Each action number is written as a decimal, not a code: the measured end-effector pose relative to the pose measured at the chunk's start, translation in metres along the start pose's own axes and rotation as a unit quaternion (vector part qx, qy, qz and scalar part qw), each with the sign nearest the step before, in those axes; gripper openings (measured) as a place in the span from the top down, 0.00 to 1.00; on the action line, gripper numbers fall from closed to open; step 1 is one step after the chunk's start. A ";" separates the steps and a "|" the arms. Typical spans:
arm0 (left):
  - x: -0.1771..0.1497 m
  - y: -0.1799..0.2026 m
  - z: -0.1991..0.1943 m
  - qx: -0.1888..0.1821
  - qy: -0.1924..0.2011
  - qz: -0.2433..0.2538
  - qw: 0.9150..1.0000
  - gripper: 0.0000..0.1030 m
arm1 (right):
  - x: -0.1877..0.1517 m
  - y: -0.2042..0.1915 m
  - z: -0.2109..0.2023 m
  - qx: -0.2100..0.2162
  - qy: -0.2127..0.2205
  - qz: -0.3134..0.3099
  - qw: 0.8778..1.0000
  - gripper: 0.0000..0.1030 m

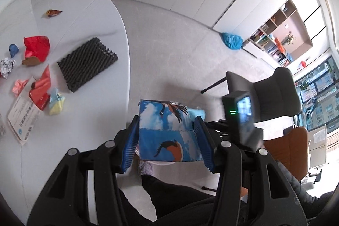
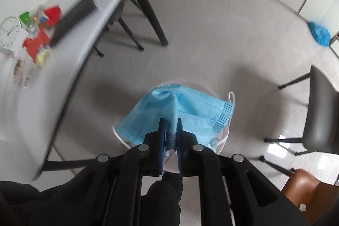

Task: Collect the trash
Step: 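Carry the tissue pack and mask over the pink bin and open both tools, then move both open tools back over the table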

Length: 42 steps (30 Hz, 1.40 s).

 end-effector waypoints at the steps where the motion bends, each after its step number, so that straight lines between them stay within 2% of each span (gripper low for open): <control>1: -0.001 0.002 0.002 0.002 -0.003 -0.001 1.000 0.51 | -0.001 0.001 0.006 0.000 -0.009 0.001 1.000 0.73; 2: -0.002 0.003 0.004 0.003 -0.007 -0.002 1.000 0.51 | -0.002 0.002 0.011 0.000 -0.016 0.003 1.000 0.55; 4: -0.001 0.003 0.010 0.005 -0.011 -0.003 1.000 0.51 | -0.004 0.004 0.014 -0.005 -0.016 0.007 1.000 0.37; 6: -0.002 0.007 0.014 0.006 -0.015 -0.002 1.000 0.51 | -0.005 0.003 0.013 -0.003 -0.014 0.010 1.000 0.32; 7: -0.002 0.008 0.016 0.007 -0.017 -0.002 1.000 0.51 | -0.006 0.006 0.008 -0.007 -0.011 0.014 1.000 0.26; 11: -0.001 0.015 0.033 0.003 -0.038 0.001 0.999 0.51 | -0.011 0.024 -0.036 -0.047 0.024 0.037 0.998 0.06; 12: 0.000 0.018 0.037 0.001 -0.042 0.003 0.999 0.51 | -0.012 0.028 -0.051 -0.055 0.039 0.044 0.997 0.04; 17: 0.002 0.034 0.070 -0.015 -0.075 0.020 0.997 0.51 | -0.011 0.051 -0.095 -0.085 0.077 0.057 0.992 0.02; 22: 0.003 0.054 0.095 -0.035 -0.095 0.047 0.994 0.51 | -0.011 0.070 -0.118 -0.088 0.101 0.078 0.988 0.02; 24: 0.005 0.057 0.097 -0.032 -0.093 0.052 0.994 0.46 | -0.013 0.075 -0.120 -0.087 0.101 0.086 0.987 0.02; 25: 0.006 0.058 0.096 -0.028 -0.089 0.053 0.994 0.37 | -0.014 0.078 -0.121 -0.085 0.102 0.089 0.987 0.02; 29: 0.012 0.052 0.074 0.012 -0.042 0.045 0.998 0.13 | -0.012 0.075 -0.125 -0.075 0.104 0.087 0.988 0.02; 32: 0.016 0.034 0.052 0.044 -0.008 0.010 0.999 0.08 | -0.007 0.061 -0.132 -0.070 0.114 0.068 0.989 0.02; 37: 0.016 -0.004 0.017 0.087 0.028 -0.051 0.995 0.07 | 0.011 0.025 -0.145 -0.056 0.134 0.027 0.989 0.02; 42: 0.002 -0.054 -0.022 0.142 0.060 -0.116 0.981 0.07 | 0.027 -0.024 -0.153 -0.031 0.153 -0.021 0.988 0.02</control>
Point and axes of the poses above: each gripper's, at about its wrist camera, not at the fingertips, and z roughly the way its jaws point, y to its right, x to its top, the point moved 2 cm from there along z, roughly the way its jaws point, and after that the axes turned 4 degrees about z, right-handed, at the moved point
